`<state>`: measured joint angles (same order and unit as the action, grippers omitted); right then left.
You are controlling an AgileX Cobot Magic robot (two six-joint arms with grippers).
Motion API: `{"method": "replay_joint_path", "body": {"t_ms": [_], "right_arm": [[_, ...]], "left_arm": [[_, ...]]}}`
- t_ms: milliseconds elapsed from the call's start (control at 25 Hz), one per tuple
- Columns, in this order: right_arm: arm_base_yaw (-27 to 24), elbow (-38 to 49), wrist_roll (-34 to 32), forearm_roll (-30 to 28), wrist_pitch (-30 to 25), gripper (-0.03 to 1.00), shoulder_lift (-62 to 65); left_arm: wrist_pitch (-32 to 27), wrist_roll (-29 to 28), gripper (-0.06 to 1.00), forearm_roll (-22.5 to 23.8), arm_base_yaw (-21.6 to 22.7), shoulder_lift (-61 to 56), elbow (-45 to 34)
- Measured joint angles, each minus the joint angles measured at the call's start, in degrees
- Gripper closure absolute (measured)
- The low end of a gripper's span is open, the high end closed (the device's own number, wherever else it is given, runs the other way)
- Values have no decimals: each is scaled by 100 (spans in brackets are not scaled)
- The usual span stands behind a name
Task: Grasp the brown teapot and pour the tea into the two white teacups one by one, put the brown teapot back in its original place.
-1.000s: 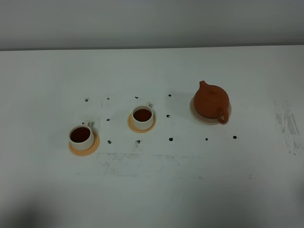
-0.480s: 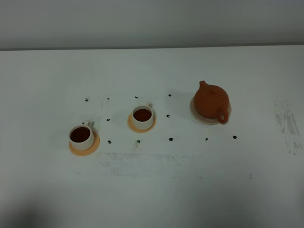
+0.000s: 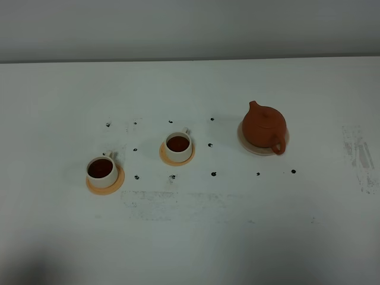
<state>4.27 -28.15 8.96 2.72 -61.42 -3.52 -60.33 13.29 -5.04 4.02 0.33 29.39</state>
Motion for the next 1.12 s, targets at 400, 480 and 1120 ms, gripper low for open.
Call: {"method": "replay_joint_path", "body": {"t_ms": [400,480,1120], "right_arm": [[-257,0,12,7,-6,76,303],[-257,0,12,7,-6,76,374],[-257,0,12,132,-6,76,385]], "left_arm": [[0,0,64,0,0,0,0],[0,0,64,0,0,0,0],[-6,0,64,0,-553,-68,0]]}}
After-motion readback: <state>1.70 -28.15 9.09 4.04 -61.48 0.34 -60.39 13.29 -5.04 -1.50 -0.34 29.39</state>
